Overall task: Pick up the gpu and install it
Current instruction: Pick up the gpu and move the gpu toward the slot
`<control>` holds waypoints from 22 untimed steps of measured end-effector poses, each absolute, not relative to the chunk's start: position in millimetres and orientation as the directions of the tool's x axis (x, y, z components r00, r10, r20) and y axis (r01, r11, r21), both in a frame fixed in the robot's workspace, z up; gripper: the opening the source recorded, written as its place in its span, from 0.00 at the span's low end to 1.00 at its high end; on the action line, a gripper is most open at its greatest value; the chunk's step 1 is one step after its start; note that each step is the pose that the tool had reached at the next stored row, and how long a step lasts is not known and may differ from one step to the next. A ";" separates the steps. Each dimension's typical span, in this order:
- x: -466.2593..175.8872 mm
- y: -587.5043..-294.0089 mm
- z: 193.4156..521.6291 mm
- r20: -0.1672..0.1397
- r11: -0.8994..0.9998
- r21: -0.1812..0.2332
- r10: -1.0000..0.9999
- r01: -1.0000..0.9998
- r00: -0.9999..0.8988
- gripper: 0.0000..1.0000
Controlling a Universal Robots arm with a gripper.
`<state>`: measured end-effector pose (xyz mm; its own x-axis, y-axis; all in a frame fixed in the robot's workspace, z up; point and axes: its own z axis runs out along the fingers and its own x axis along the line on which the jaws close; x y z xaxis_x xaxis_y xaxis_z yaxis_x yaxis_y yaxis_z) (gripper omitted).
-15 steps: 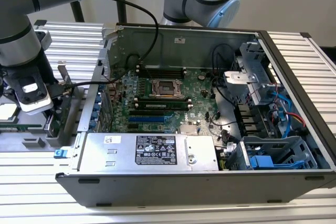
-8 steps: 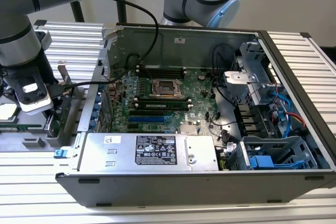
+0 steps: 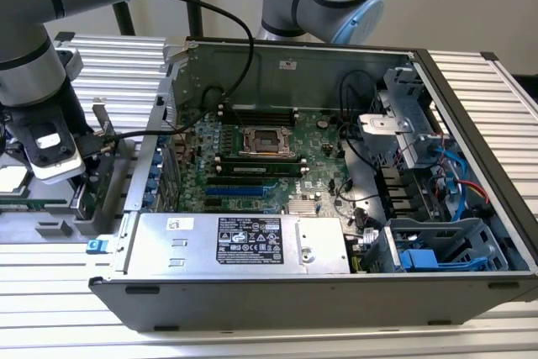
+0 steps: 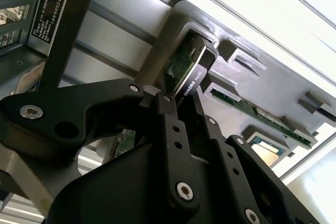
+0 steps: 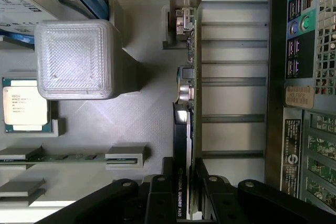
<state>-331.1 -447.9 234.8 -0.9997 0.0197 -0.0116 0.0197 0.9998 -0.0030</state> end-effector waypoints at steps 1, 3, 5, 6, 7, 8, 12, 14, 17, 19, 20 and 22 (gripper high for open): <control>-331.1 -447.9 234.8 -0.012 1.000 -0.003 0.020 0.020 -1.000 0.00; -331.1 -447.9 234.7 -0.012 1.000 -0.003 0.020 0.020 -1.000 0.00; -331.0 -447.9 234.7 -0.012 1.000 -0.003 0.020 0.020 -1.000 0.00; -331.0 -447.9 234.7 -0.012 1.000 -0.003 0.020 0.020 -1.000 0.00; -331.1 -447.9 234.7 -0.012 1.000 -0.003 0.020 0.020 -1.000 0.00; -331.1 -447.9 234.6 -0.012 1.000 -0.003 0.020 0.020 -1.000 0.00; -331.1 -447.9 234.6 -0.012 1.000 -0.003 0.020 0.020 -1.000 0.00; -331.1 -447.9 234.6 -0.012 1.000 -0.003 0.020 0.020 -1.000 0.00; -331.0 -447.9 234.5 -0.012 1.000 -0.003 0.020 0.020 -1.000 0.00; -331.0 -447.9 235.0 -0.012 1.000 -0.002 0.020 0.020 -1.000 0.00; -331.0 -447.9 235.5 -0.012 1.000 -0.002 0.020 0.020 -1.000 0.00; -331.0 -447.9 237.3 -0.012 1.000 -0.003 0.020 0.020 -1.000 0.00</control>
<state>-331.0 -447.9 237.3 -0.9997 0.0198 -0.0118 0.0198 0.9998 -0.0028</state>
